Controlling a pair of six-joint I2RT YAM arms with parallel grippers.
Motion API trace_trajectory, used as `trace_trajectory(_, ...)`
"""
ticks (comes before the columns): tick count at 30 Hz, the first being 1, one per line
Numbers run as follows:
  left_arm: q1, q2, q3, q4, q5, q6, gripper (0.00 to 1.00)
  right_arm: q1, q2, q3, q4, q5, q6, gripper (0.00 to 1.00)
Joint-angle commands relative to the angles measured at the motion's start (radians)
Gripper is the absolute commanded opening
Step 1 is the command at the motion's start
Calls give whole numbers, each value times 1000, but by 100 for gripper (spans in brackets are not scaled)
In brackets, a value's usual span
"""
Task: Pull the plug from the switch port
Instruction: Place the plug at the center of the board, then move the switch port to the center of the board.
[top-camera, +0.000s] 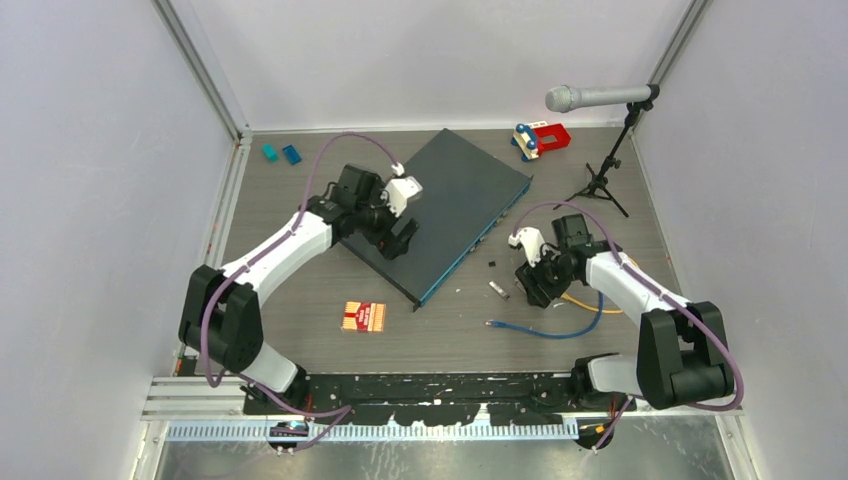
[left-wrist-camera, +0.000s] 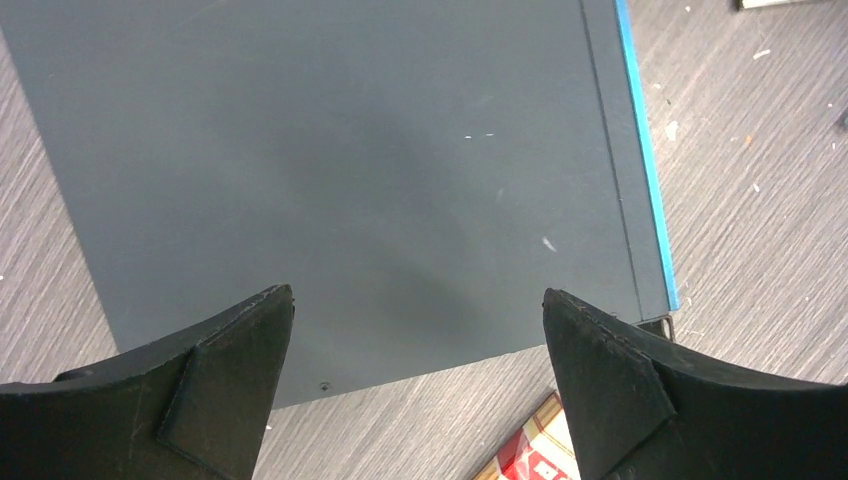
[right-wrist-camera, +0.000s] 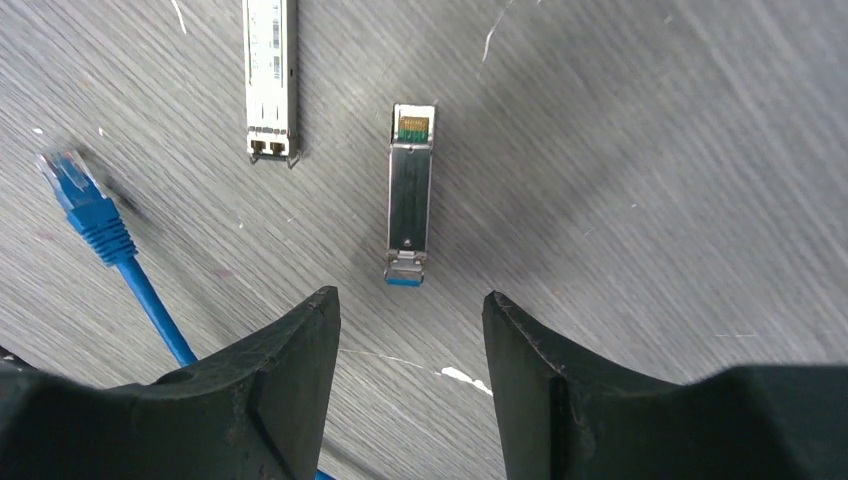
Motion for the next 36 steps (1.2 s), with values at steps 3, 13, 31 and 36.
trace_trajectory(3, -117, -57, -24, 24, -98, 27, 98, -4, -15, 117, 37, -57, 87, 61)
trace_trajectory(13, -343, -43, -62, 113, -292, -4, 98, -7, 135, 260, 227, 145, 282, 62)
trace_trajectory(31, -500, -21, -276, 286, -514, 106, 98, -67, 361, 249, 1002, 402, 650, 78)
trace_trajectory(36, -502, 31, -274, 297, -567, 120, 98, -69, 483, 342, 1072, 417, 747, 80)
